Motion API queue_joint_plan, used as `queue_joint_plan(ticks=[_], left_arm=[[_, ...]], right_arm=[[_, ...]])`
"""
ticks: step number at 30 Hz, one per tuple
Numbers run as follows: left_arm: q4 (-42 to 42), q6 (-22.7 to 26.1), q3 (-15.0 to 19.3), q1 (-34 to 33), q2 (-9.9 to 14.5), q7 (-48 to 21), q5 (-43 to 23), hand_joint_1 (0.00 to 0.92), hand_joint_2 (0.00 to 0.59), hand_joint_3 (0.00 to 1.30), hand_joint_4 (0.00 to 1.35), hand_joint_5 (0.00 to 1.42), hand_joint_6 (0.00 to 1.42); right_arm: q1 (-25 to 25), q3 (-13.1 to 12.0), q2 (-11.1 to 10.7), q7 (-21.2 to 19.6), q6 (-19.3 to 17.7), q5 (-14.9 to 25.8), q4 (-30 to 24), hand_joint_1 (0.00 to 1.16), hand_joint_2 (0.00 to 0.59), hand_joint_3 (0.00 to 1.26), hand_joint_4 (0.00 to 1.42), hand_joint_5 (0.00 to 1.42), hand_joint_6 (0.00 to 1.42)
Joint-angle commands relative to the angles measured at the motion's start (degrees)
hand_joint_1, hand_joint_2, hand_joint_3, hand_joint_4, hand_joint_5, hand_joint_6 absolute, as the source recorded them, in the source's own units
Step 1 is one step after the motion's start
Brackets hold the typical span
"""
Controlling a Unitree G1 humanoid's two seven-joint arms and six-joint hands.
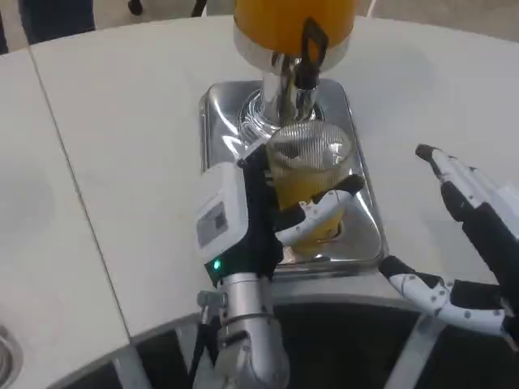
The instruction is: Grasp the cup under the faucet to collect the drink, then remove the cup.
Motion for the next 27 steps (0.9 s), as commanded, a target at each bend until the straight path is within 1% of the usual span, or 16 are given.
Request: queue_joint_plan(ticks=[1,5,6,10,13,17,19,22,24,27], left_arm=[[-1.43,-1.16,1.0,1.88,1.58,0.12,-0.36,0.614,0.036,1.1,1.04,1.42,1.42],[-3.1,-2.14,1.9,2.9,4.2,-0.96,-0.68,0.616,0.035,1.11,1.04,1.42,1.42],[-3.38,-2.27,2.11,3.1,4.53,-1.17,-0.81,0.616,0.035,1.11,1.04,1.42,1.42],[-5.41,-2.93,3.49,4.36,6.75,-2.24,-1.06,0.62,0.027,1.12,1.03,1.42,1.42],[-6.83,-3.18,4.01,5.15,7.99,-3.08,-1.16,0.622,0.024,1.12,1.03,1.42,1.42],[-8.78,-4.36,5.28,6.74,10.75,-4.9,-1.78,0.63,0.029,1.12,1.01,1.42,1.42],[-9.71,-5.17,6.23,7.56,11.75,-6.18,-3.0,0.632,0.029,1.12,1.0,1.42,1.42],[-13.44,-6.68,8.47,9.83,13.69,-8.33,-4.98,0.633,0.029,1.12,1.0,1.42,1.42],[-15.37,-7.08,9.38,10.86,14.24,-9.49,-5.82,0.633,0.029,1.12,1.0,1.42,1.42],[-19.28,-7.32,10.66,13.03,14.58,-11.58,-7.23,0.634,0.028,1.12,1.0,1.42,1.42]], right_arm=[[0.26,0.8,-0.38,-1.54,-0.58,0.96,0.46,0.57,0.369,0.0,0.0,0.0,0.06],[0.18,0.96,-0.91,-1.98,-0.65,1.63,0.7,0.57,0.37,0.0,0.0,0.0,0.06],[0.14,0.99,-1.05,-2.09,-0.75,1.89,0.81,0.57,0.37,0.0,0.0,0.0,0.06],[-0.3,0.8,-2.16,-2.93,-1.34,3.15,1.89,0.57,0.37,0.0,0.0,0.0,0.06],[-0.44,0.62,-3.43,-3.99,-2.24,3.88,3.23,0.57,0.37,0.0,0.0,0.0,0.06],[-0.13,0.25,-4.92,-5.99,-3.75,4.29,4.57,0.57,0.37,0.0,0.0,0.0,0.06],[-0.03,0.03,-5.67,-6.71,-4.28,4.43,5.01,0.57,0.37,0.0,0.0,0.0,0.06],[0.12,-0.39,-6.95,-7.44,-5.0,5.27,5.51,0.57,0.37,0.0,0.0,0.0,0.06],[0.72,-0.86,-8.2,-7.59,-5.64,5.82,5.6,0.57,0.37,0.0,0.0,0.0,0.06],[2.38,-1.69,-10.09,-8.58,-7.33,5.35,5.61,0.57,0.37,0.0,0.0,0.0,0.06]])
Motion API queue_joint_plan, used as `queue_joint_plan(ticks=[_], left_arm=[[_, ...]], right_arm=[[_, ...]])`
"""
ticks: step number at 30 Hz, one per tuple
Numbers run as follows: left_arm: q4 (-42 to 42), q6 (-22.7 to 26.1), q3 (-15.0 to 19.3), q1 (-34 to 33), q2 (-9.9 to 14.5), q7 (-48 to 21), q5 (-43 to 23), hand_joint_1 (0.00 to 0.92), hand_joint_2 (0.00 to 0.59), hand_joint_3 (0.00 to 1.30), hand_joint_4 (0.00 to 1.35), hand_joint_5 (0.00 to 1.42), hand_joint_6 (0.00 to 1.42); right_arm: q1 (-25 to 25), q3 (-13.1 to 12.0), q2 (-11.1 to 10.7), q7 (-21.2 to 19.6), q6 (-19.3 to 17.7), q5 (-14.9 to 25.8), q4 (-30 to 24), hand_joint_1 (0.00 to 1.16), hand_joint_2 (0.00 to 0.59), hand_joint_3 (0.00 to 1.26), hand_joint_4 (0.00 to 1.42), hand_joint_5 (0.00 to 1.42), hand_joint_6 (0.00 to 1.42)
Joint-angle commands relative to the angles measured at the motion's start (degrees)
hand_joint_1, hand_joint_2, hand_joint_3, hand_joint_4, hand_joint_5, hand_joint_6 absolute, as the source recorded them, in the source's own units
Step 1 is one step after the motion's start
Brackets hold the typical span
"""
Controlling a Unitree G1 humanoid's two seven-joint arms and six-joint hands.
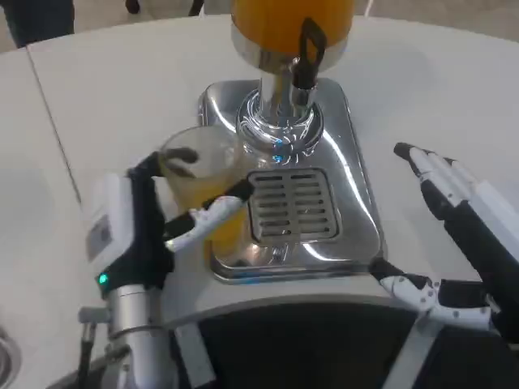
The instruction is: Grasp the cup under the faucet to collect the drink, then remove the cup.
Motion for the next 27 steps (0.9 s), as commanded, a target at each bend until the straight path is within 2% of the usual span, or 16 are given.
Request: queue_joint_plan(ticks=[1,4,13,18,22,27], left_arm=[[-6.59,-2.59,1.47,2.59,0.33,-2.48,-1.98,0.634,0.028,1.12,1.0,1.42,1.42],[-12.25,-2.64,2.55,5.8,0.61,-5.15,-3.09,0.634,0.028,1.12,1.0,1.42,1.42],[-26.41,-3.09,3.83,14.75,0.58,-9.97,-2.74,0.604,0.001,1.11,1.0,1.42,1.42],[-33.93,-3.96,4.26,20.74,1.51,-13.46,-2.41,0.587,0.0,1.11,1.0,1.42,1.42],[-37.9,-4.38,4.34,24.28,1.79,-16.04,-2.5,0.581,0.0,1.12,1.01,1.42,1.42],[-43.15,-6.23,3.2,29.46,1.75,-18.81,-2.01,0.578,0.001,1.12,1.01,1.42,1.42]], right_arm=[[2.89,-1.51,-2.92,-1.78,-2.79,-0.71,0.14,0.57,0.37,0.0,0.0,0.0,0.06],[4.38,-1.75,-4.5,-2.71,-4.78,-1.16,0.53,0.57,0.372,0.0,0.0,0.0,0.06],[8.69,-2.29,-5.25,-8.68,-9.73,-2.35,1.92,0.56,0.381,0.0,0.0,0.0,0.05],[9.29,-2.66,-4.75,-12.44,-11.62,-3.46,2.52,0.55,0.39,0.0,0.0,0.0,0.03],[10.09,-1.7,-3.64,-14.72,-12.32,-5.2,3.22,0.54,0.39,0.0,0.0,0.0,0.03],[9.85,-0.56,-2.36,-15.65,-12.21,-6.27,4.62,0.53,0.4,0.0,0.0,0.0,0.02]])
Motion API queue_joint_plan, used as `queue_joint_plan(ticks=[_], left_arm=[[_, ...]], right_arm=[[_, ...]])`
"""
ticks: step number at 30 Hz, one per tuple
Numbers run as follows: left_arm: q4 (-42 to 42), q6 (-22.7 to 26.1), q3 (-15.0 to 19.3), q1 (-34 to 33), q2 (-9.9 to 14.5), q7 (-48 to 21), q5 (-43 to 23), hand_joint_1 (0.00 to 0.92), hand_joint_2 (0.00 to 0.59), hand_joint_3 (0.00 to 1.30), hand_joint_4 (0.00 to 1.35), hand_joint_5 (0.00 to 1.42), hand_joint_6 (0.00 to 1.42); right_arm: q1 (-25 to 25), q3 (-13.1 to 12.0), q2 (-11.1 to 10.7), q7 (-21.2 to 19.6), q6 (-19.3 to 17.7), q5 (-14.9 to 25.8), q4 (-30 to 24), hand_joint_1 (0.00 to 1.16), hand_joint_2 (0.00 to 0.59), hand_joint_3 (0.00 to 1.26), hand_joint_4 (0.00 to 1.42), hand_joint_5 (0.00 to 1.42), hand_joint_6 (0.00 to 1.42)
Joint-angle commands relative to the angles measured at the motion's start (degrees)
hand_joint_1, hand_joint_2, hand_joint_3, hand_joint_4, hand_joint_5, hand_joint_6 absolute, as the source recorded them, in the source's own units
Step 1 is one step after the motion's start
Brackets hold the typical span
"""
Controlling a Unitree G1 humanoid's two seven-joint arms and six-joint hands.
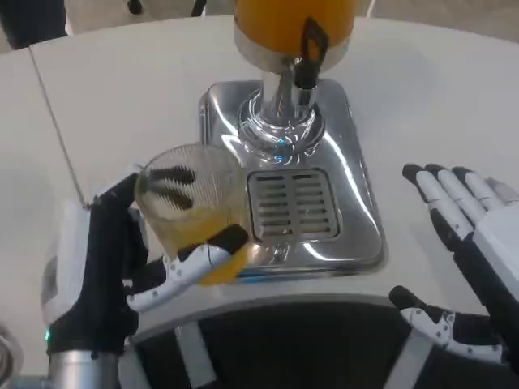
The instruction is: Grasp the cup under the faucet to collect the drink, then remove the cup.
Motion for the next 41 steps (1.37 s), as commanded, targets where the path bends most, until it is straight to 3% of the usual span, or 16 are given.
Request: queue_joint_plan(ticks=[1,8,26,31,38,41], left_arm=[[-5.61,-4.22,-1.14,4.01,-0.06,-1.91,1.1,0.577,0.001,1.12,1.01,1.42,1.42],[-10.05,-6.87,-2.27,8.09,0.58,-5.57,1.91,0.583,0.004,1.12,1.03,1.42,1.42],[-15.67,-10.51,-4.56,16.93,-2.04,-8.55,4.14,0.584,0.007,1.12,1.03,1.42,1.42],[-16.2,-10.7,-5.18,17.89,-2.74,-8.5,4.74,0.584,0.007,1.12,1.03,1.42,1.42],[-16.97,-10.77,-5.53,19.17,-3.21,-8.56,5.39,0.584,0.008,1.12,1.03,1.42,1.42],[-17.27,-10.75,-5.57,19.43,-3.39,-8.57,5.54,0.587,0.009,1.12,1.03,1.42,1.42]], right_arm=[[0.33,0.9,1.11,-1.82,-0.37,-1.2,1.56,0.53,0.4,0.0,0.0,0.0,0.02],[0.26,1.75,1.62,-2.93,-1.01,-1.1,2.57,0.52,0.4,0.0,0.0,0.0,0.02],[5.05,1.93,1.65,-5.35,-6.08,-1.31,-0.91,0.49,0.408,0.0,0.0,0.0,0.02],[5.63,1.72,2.59,-6.16,-6.63,-1.4,-1.03,0.49,0.408,0.0,0.0,0.0,0.01],[9.0,1.02,2.29,-6.44,-8.99,0.9,-2.88,0.49,0.404,0.0,0.0,0.0,0.0],[10.63,0.1,1.01,-6.48,-11.05,2.13,-3.15,0.49,0.403,0.0,0.0,0.0,0.0]])
